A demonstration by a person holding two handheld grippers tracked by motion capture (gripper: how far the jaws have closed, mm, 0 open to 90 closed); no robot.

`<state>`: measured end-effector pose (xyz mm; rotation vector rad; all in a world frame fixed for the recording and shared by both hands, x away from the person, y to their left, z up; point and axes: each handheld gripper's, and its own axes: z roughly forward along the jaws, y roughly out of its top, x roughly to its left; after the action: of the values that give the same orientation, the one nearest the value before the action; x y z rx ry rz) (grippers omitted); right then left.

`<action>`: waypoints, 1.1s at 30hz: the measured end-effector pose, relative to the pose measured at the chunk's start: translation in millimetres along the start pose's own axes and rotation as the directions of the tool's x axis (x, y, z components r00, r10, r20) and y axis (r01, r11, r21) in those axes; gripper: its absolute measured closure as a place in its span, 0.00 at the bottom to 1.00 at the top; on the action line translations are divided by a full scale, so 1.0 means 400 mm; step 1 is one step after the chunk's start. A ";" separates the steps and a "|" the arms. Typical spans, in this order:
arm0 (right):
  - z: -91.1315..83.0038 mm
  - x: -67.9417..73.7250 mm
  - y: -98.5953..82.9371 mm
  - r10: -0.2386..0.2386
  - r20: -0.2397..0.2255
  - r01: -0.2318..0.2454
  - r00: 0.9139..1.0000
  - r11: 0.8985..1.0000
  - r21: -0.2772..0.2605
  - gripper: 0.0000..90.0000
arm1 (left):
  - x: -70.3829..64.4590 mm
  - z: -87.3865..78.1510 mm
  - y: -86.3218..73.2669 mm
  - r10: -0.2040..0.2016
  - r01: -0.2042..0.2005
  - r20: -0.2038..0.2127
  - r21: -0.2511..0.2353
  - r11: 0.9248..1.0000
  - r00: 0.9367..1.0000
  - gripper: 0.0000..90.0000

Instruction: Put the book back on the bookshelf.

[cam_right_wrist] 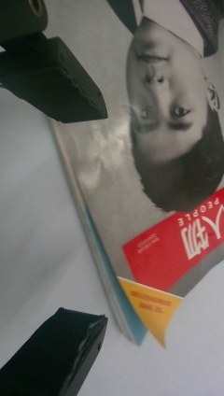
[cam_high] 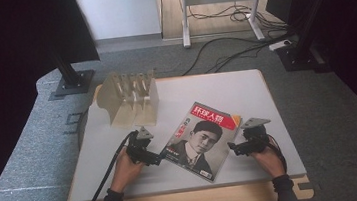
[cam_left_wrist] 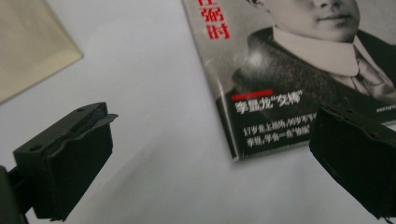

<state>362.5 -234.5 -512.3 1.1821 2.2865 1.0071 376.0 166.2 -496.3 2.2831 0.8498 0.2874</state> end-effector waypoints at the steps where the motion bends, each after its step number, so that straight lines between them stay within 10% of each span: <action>1: 0.003 -0.002 0.007 -0.004 -0.003 0.004 1.000 1.000 0.002 0.03 | -0.001 0.004 0.009 0.007 -0.007 0.007 0.005 1.000 1.000 0.00; 17: 0.069 -0.046 0.102 -0.055 -0.013 0.055 0.998 0.998 0.008 0.02 | -0.002 0.075 0.118 0.029 -0.026 0.068 -0.033 0.999 0.997 0.00; 33: 0.165 -0.114 0.117 -0.035 -0.056 0.039 0.998 0.997 0.066 0.01 | -0.007 0.177 0.107 0.045 -0.048 0.100 0.026 0.999 0.994 0.00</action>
<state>454.4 -225.3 -522.0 1.1469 2.3933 0.9682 424.3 103.6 -520.5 2.3249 0.7554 0.1823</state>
